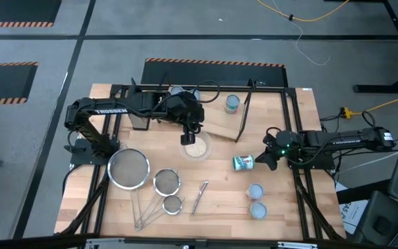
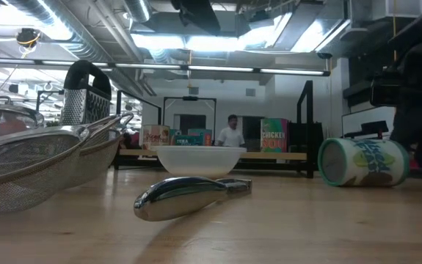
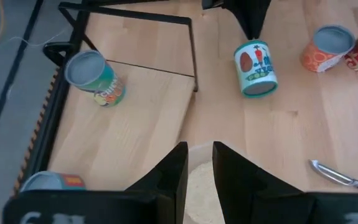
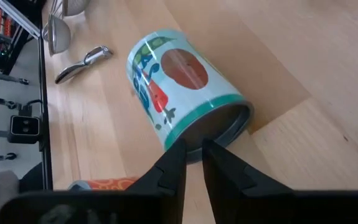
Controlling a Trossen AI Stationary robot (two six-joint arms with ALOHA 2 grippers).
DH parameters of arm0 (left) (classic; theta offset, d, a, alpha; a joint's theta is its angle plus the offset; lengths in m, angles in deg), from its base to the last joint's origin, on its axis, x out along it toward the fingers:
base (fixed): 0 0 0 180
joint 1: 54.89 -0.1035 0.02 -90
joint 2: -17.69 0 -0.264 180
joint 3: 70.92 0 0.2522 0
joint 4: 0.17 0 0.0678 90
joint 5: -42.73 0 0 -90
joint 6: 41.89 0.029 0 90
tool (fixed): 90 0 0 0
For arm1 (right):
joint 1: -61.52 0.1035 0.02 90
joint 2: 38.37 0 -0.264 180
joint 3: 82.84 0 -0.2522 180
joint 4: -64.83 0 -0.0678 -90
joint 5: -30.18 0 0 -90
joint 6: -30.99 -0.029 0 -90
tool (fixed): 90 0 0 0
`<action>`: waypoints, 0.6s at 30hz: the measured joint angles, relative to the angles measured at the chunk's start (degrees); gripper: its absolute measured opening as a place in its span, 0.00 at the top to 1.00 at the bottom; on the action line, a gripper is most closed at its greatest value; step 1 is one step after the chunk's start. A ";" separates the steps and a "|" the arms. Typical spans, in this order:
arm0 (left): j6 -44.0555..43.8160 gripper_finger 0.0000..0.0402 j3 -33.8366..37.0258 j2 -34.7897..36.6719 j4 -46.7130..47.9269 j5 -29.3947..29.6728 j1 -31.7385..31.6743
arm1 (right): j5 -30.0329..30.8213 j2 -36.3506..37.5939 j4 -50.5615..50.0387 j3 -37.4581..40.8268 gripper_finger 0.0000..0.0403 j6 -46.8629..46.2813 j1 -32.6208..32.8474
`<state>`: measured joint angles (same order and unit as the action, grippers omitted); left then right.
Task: Pick and place cans onto a shelf
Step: Put the canned mixed vegetables on the shelf
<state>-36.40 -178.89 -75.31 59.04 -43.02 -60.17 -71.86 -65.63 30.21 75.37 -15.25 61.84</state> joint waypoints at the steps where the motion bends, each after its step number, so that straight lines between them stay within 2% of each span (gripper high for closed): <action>1: -0.12 0.83 0.47 -0.12 -0.05 -0.63 0.13 | 0.00 0.00 0.01 0.00 0.86 0.00 0.00; 4: -0.86 0.83 3.23 -0.34 -1.09 -2.33 0.77 | 0.00 0.00 0.09 0.00 0.86 0.05 0.00; 8: -2.39 0.83 9.76 -0.34 -8.63 -2.50 2.40 | -0.04 0.00 0.20 0.00 0.86 0.09 0.00; 18: -5.18 0.83 25.75 -3.16 -38.85 -2.51 8.05 | -0.09 0.00 0.57 0.00 0.86 0.02 0.00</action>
<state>-41.58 -153.14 -78.46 20.19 -45.53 -52.12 -71.94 -65.63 30.78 75.37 -15.22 61.84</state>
